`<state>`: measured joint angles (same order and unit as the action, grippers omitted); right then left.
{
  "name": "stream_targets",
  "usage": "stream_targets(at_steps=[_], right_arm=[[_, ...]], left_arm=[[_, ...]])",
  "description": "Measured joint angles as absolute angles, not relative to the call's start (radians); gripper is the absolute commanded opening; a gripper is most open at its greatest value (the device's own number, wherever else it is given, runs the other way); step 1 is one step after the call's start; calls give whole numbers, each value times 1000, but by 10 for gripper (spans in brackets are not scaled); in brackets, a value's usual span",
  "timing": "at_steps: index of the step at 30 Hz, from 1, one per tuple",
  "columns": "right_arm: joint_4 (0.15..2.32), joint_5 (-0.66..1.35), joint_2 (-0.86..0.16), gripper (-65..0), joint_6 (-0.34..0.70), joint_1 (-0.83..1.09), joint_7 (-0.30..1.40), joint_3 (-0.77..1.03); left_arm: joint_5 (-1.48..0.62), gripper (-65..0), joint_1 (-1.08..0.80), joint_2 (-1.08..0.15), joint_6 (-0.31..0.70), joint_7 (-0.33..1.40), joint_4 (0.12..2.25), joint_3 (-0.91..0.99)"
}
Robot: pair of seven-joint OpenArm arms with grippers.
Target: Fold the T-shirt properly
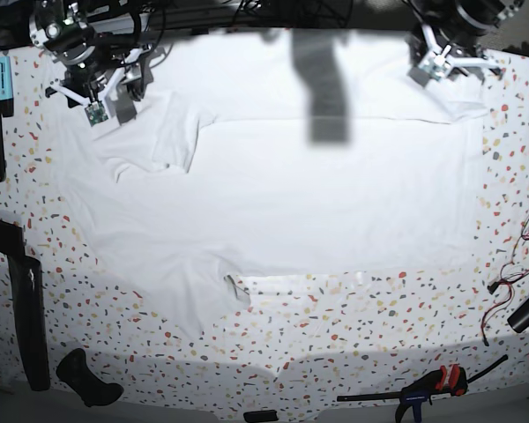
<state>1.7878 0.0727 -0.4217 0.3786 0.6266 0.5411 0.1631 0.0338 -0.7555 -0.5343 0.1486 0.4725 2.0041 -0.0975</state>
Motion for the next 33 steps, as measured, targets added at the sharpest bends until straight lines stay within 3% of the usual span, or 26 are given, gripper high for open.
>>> stream_targets(at_steps=[12, 19, 33], right_arm=[[1839, 38, -431, -329, 363, 665, 559, 168], [2054, 1, -455, -329, 249, 679, 650, 164], [2186, 2, -455, -329, 250, 598, 694, 164]], left_arm=[[33, -465, -725, -532, 152, 436, 2003, -59], [22, -465, -671, -532, 149, 474, 2003, -59], [-10, -465, -671, -532, 117, 485, 1959, -59]])
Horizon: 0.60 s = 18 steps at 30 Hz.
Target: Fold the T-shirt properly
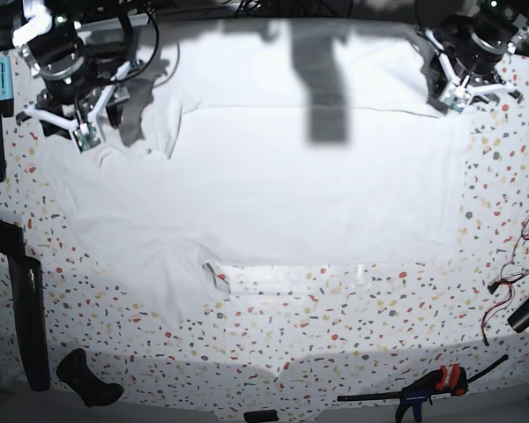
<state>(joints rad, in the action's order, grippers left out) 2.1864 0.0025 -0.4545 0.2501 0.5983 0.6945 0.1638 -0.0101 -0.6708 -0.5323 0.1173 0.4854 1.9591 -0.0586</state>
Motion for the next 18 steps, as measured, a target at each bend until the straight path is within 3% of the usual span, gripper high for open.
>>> stream_targets(at_steps=[8, 18], right_arm=[[2186, 3, -454, -329, 250, 582, 697, 164], [2186, 2, -452, -329, 250, 582, 697, 164]], left_arm=[[-46, -465, -541, -531, 113, 422, 1769, -58], [-45, -465, -528, -532, 111, 468, 1790, -59]])
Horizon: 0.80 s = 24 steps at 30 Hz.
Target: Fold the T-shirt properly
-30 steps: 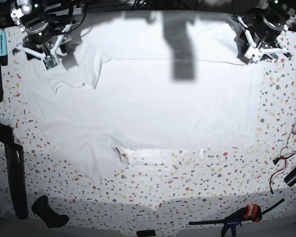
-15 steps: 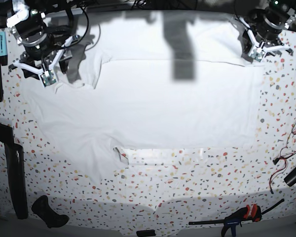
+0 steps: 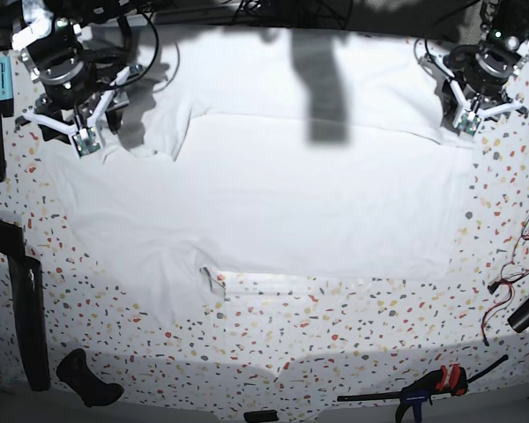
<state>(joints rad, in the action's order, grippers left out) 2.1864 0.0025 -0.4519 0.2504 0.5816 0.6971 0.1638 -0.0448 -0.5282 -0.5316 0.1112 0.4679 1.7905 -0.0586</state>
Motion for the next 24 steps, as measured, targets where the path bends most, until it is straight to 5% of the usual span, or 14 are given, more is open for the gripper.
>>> stream_targets(at_steps=[24], right_arm=[[2186, 3, -452, -329, 250, 529, 698, 164]], left_arm=[[-132, -465, -549, -532, 123, 513, 1773, -59]])
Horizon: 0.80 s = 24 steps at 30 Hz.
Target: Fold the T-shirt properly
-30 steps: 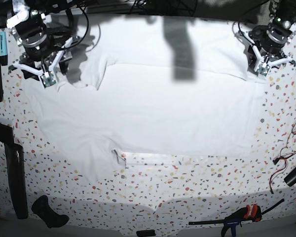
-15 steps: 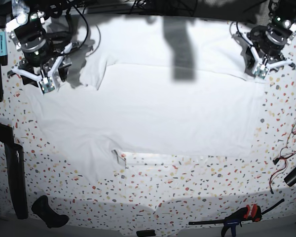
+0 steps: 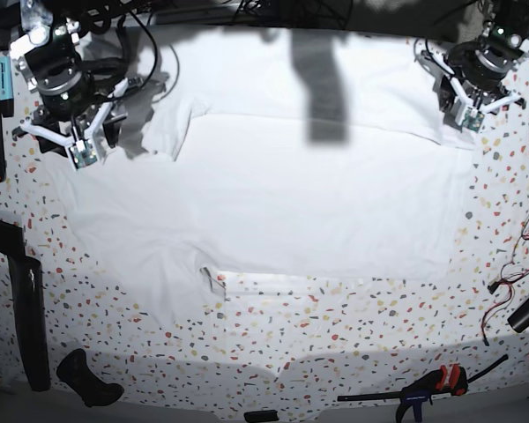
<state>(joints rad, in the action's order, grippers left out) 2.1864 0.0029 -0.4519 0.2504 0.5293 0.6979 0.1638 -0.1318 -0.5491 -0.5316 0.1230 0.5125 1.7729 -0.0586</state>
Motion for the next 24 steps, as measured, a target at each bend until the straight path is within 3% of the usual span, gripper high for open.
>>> stream_targets(at_steps=[11, 17, 24], right_arm=[[2186, 3, -452, -329, 250, 529, 698, 164], [2186, 3, -452, -329, 250, 529, 698, 164], [2186, 2, -452, -329, 250, 529, 694, 164]], left_arm=[[-125, -465, -587, -532, 107, 532, 1792, -53], [-101, -465, -602, -532, 107, 651, 1911, -54], [-107, -465, -585, -532, 115, 632, 2034, -59]])
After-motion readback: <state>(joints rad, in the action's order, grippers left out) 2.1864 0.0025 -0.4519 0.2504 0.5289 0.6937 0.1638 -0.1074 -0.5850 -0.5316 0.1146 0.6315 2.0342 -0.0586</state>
